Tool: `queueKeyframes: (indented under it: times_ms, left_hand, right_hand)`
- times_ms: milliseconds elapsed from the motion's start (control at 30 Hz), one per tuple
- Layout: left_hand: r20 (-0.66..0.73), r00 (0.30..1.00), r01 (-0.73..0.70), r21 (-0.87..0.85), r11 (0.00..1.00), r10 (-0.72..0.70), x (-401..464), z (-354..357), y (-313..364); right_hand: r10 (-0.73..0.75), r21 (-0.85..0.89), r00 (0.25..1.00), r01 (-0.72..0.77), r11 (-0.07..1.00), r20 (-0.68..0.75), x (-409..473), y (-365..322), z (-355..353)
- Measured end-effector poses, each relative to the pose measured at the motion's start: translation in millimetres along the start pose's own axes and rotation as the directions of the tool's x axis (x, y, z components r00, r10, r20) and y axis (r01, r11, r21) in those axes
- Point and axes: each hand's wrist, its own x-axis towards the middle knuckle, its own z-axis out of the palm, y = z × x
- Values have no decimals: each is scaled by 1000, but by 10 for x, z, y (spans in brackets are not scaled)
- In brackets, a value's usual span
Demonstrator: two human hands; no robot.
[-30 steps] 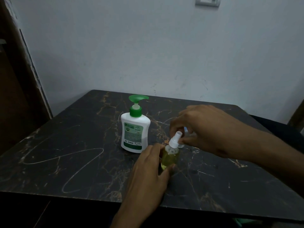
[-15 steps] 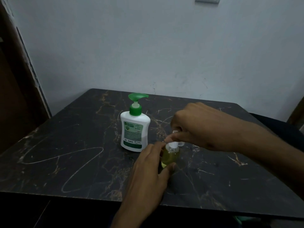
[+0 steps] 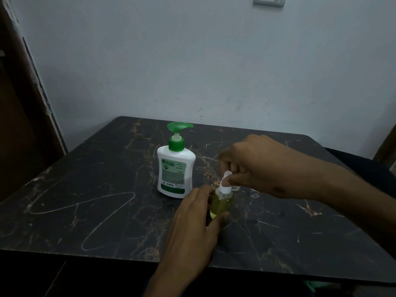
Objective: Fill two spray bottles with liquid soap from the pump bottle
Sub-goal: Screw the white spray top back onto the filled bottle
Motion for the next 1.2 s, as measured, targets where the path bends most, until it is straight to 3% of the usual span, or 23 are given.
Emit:
queueKeyframes:
  times_ms: [167, 367, 500, 733, 800, 933, 1067, 1200]
  left_hand:
    - [-8, 1000, -12, 0, 1000, 12, 0, -6, -12]
    - [-7, 1000, -8, 3, 1000, 8, 3, -3, -19]
    - [-2, 1000, -7, 17, 1000, 7, 5, -2, -7]
    - [-8, 1000, -9, 18, 1000, 10, -5, -1, 2]
    - [-13, 1000, -16, 32, 999, 16, -3, 8, -17]
    - [-13, 1000, -2, 50, 999, 2, -9, 28, -30]
    - [-6, 1000, 15, 40, 999, -14, -3, 18, -22]
    - [-11, 1000, 5, 11, 1000, -5, -20, -15, 2]
  right_hand:
    - [21, -172, 997, -34, 984, -76, -25, -56, 85]
    - [-49, -2, 998, 49, 999, -30, -50, 10, 43]
    - [-11, 60, 1000, 10, 998, 14, -31, 14, 56]
    - [40, -64, 996, -45, 997, -79, -88, -81, 129]
    - [90, -38, 988, -96, 995, -126, -93, -146, 164]
    - [325, 96, 925, -312, 945, -197, -89, -262, 351]
    - [431, 50, 878, -430, 901, -210, -73, -355, 386]
    - [281, 195, 953, -257, 946, -109, -159, -226, 351]
